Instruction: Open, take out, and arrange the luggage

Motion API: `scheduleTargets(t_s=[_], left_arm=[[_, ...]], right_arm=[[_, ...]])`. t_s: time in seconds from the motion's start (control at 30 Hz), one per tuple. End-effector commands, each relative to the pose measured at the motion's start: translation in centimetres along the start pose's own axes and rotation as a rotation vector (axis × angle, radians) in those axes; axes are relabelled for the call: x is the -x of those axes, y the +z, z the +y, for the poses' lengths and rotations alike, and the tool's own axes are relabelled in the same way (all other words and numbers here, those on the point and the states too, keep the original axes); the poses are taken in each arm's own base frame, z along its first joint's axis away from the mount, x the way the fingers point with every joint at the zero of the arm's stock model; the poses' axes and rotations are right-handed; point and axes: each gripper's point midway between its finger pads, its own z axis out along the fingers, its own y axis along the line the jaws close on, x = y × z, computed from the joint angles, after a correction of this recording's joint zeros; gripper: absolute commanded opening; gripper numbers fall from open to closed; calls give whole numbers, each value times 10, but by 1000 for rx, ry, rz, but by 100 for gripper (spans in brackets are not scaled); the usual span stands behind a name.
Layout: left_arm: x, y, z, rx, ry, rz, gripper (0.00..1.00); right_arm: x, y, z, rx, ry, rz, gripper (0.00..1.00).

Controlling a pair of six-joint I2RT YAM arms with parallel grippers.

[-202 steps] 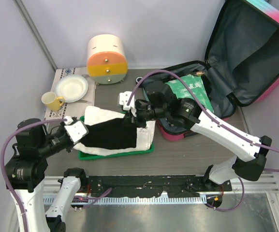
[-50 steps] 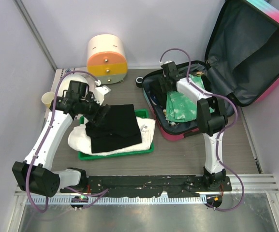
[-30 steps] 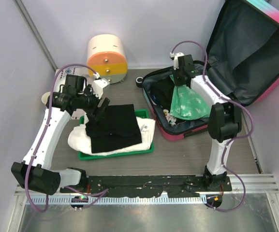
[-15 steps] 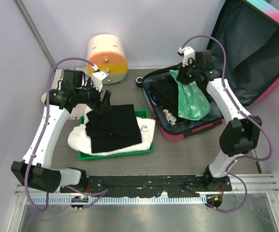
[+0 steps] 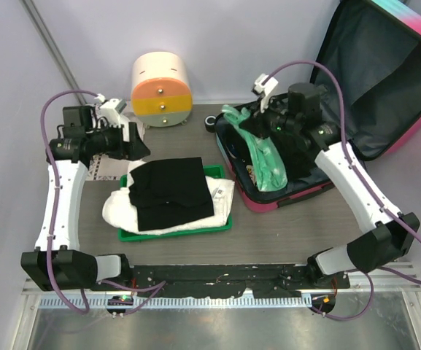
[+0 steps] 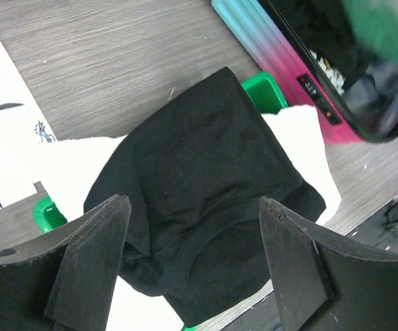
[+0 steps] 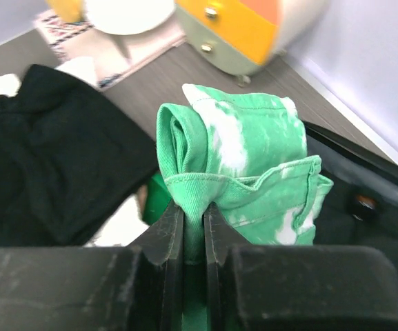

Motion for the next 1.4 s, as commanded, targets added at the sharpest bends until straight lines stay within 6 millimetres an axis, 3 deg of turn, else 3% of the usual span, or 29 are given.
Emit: scheduleTargets(t_s=[0.0,0.5,0.6,0.63,0.7,0.8,0.9,1.0,1.03,1.1,1.2,1.23,1.27,1.3,1.33,1.37], left_arm=[[15,-10,-1,-59,-128,-65,79],[24,-12,6,-54,-172,-113,79],[28,-12,12,-35,-201,-134,79],[32,-12,15,-28,-209,-149,79],[35,-15,24,-6,-258,-169,79],[44,-23,35,15,-284,-219,79],[46,-26,39,16,-298,-233,79],[43,-26,43,14,-307,-238,79],[40,-25,43,10,-316,-234,79],[39,-24,43,4,-320,-235,79],[37,-23,44,-7,-330,-229,79],[36,-22,43,-14,-331,-225,79],[36,-22,42,-18,-325,-223,79],[34,-21,42,-21,-324,-219,79],[33,-21,41,-30,-324,-215,79],[32,-19,41,-37,-318,-208,79]], right_arm=[[58,-5,57,79,-145,-208,1],[48,59,190,189,-361,-241,1],[48,80,212,224,-439,-272,1],[36,95,219,246,-456,-245,1],[49,105,239,287,-527,-316,1],[44,125,280,363,-626,-343,1],[28,134,327,440,-716,-366,1],[-8,140,365,522,-857,-390,1],[-34,143,370,545,-926,-382,1],[-57,143,386,607,-972,-387,1],[-84,145,389,640,-990,-336,1],[-89,147,386,628,-990,-313,35],[-90,146,385,622,-967,-294,61],[-87,145,382,608,-949,-284,76],[-78,145,376,566,-929,-278,83],[-75,143,374,556,-876,-255,83]])
